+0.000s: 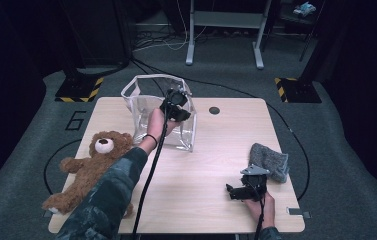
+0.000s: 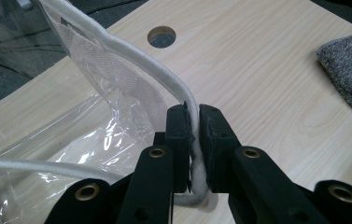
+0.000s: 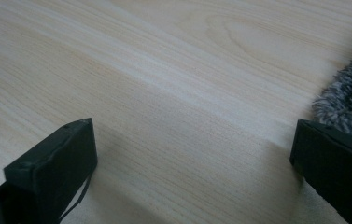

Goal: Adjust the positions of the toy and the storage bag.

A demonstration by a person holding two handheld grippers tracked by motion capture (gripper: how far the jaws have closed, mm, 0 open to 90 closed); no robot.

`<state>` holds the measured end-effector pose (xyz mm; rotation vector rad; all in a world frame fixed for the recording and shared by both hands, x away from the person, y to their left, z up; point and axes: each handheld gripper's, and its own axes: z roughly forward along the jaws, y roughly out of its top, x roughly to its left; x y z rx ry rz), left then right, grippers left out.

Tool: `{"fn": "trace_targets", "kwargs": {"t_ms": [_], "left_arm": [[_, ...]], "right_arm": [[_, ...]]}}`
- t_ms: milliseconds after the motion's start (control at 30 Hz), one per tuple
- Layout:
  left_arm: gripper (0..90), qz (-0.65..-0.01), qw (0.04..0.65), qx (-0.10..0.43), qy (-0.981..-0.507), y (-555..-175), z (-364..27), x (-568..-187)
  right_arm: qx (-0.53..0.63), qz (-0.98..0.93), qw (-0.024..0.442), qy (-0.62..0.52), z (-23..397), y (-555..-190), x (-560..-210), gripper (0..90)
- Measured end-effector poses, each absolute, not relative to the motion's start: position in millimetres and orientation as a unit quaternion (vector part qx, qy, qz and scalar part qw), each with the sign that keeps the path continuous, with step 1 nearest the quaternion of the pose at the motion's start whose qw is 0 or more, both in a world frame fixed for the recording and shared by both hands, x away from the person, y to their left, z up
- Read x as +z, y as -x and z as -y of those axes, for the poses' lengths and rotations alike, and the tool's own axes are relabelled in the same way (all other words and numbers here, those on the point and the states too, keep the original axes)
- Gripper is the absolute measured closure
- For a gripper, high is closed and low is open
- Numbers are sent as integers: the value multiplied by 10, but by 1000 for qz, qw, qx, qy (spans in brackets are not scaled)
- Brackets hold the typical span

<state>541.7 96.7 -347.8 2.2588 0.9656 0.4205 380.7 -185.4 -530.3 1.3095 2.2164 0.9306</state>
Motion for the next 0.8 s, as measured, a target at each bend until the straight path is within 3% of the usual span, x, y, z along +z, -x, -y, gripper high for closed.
{"fn": "trace_targets", "kwargs": {"t_ms": [800], "left_arm": [[813, -380, 322, 165, -851, -5295, -535, -3510]], "right_arm": [[332, -794, 200, -468, 1856, -3807, -5303, 0]]}}
